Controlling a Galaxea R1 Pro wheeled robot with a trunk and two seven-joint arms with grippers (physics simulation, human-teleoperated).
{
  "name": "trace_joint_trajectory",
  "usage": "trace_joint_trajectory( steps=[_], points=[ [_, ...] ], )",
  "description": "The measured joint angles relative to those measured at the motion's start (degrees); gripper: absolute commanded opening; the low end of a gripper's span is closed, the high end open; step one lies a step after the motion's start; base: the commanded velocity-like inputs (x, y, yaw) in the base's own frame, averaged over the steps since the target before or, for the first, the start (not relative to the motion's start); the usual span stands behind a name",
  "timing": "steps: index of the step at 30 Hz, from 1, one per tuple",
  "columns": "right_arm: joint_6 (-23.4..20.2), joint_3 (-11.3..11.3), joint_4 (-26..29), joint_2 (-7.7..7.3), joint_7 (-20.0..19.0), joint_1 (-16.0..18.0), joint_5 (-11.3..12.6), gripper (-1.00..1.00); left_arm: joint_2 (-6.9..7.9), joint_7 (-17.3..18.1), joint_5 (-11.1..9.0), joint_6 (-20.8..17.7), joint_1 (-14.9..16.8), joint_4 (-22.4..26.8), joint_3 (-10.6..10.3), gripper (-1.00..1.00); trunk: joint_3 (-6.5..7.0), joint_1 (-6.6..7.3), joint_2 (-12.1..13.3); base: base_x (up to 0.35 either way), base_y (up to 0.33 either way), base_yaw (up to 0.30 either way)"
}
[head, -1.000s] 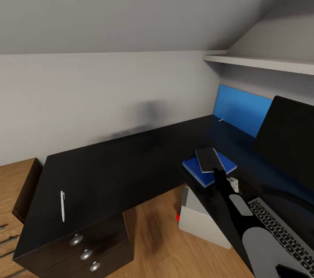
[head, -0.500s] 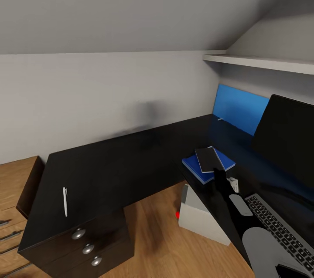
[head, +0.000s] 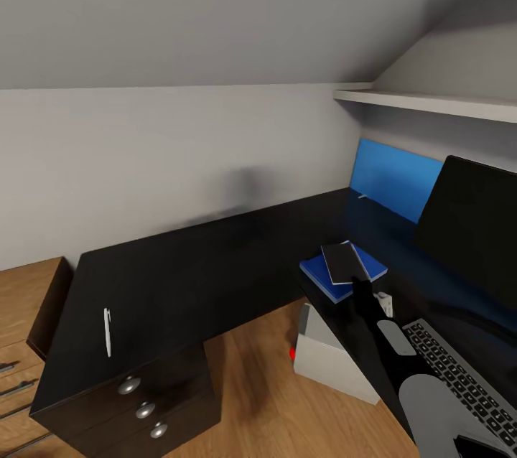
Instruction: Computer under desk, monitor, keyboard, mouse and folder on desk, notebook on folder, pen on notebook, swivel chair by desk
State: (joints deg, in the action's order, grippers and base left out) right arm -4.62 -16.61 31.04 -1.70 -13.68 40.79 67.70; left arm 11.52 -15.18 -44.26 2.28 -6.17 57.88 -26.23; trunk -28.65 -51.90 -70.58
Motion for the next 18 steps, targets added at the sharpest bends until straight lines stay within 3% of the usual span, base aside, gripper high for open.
trace_joint_trajectory(
  steps=[18],
  points=[
    [0.0,0.01,0.0,0.0,0.0,0.0,-0.03,-1.0,-0.05,-0.07,-0.08,-0.02,0.0,-0.07,-0.1,1.0,0.0,0.0,0.0,0.019,-0.033,0.0]
  ],
)
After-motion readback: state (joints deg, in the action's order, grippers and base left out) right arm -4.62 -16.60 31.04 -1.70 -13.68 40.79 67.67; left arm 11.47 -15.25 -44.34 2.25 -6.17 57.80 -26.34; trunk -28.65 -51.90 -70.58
